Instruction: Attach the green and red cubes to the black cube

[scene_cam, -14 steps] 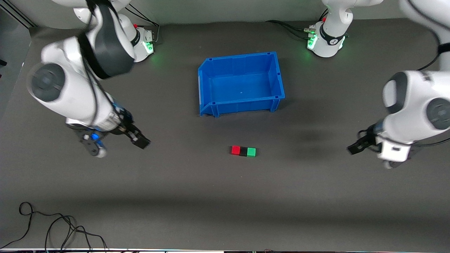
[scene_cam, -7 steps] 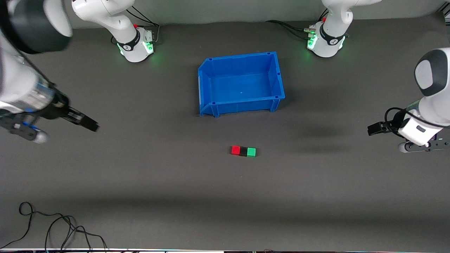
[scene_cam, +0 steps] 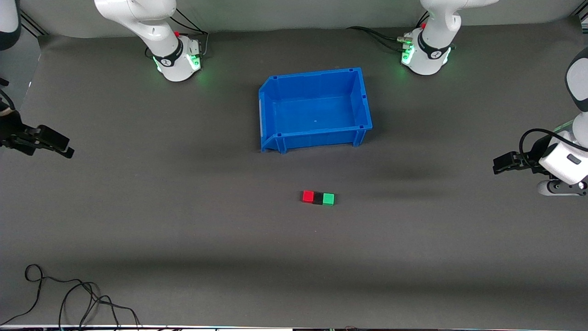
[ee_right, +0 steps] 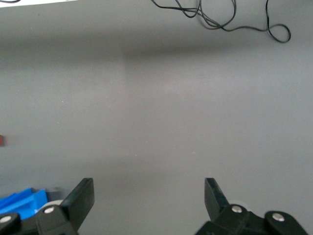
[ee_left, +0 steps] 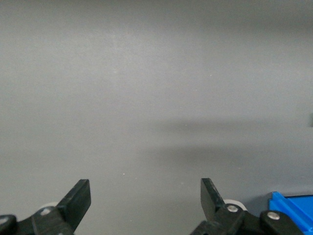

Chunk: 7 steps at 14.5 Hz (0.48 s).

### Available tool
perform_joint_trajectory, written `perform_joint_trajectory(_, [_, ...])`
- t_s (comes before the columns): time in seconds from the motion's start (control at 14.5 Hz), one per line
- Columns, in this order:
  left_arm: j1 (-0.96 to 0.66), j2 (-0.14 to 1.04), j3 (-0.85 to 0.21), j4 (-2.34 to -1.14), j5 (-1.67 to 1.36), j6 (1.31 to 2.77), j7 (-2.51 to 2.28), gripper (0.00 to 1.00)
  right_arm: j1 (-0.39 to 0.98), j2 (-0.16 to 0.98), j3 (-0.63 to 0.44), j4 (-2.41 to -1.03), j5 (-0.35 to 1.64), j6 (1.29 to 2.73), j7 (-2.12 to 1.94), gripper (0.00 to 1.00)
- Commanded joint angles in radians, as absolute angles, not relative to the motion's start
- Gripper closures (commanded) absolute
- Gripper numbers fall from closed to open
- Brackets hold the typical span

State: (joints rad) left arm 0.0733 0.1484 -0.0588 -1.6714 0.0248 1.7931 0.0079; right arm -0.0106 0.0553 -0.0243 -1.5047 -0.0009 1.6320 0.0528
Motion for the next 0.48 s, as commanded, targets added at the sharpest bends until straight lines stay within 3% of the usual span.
perform_joint_trajectory(0.0, [0.066, 0.104, -0.055, -1.7, 0.054, 1.775, 0.028, 0.0, -0.009, 0.029, -0.035, -1.534, -0.021, 1.644, -0.017, 0.0])
perform_joint_trajectory(0.41, [0.052, 0.123, -0.06, -1.663, 0.048, 1.775, 0.012, 0.0, -0.009, 0.037, -0.037, -1.529, -0.008, 1.632, -0.014, 0.0])
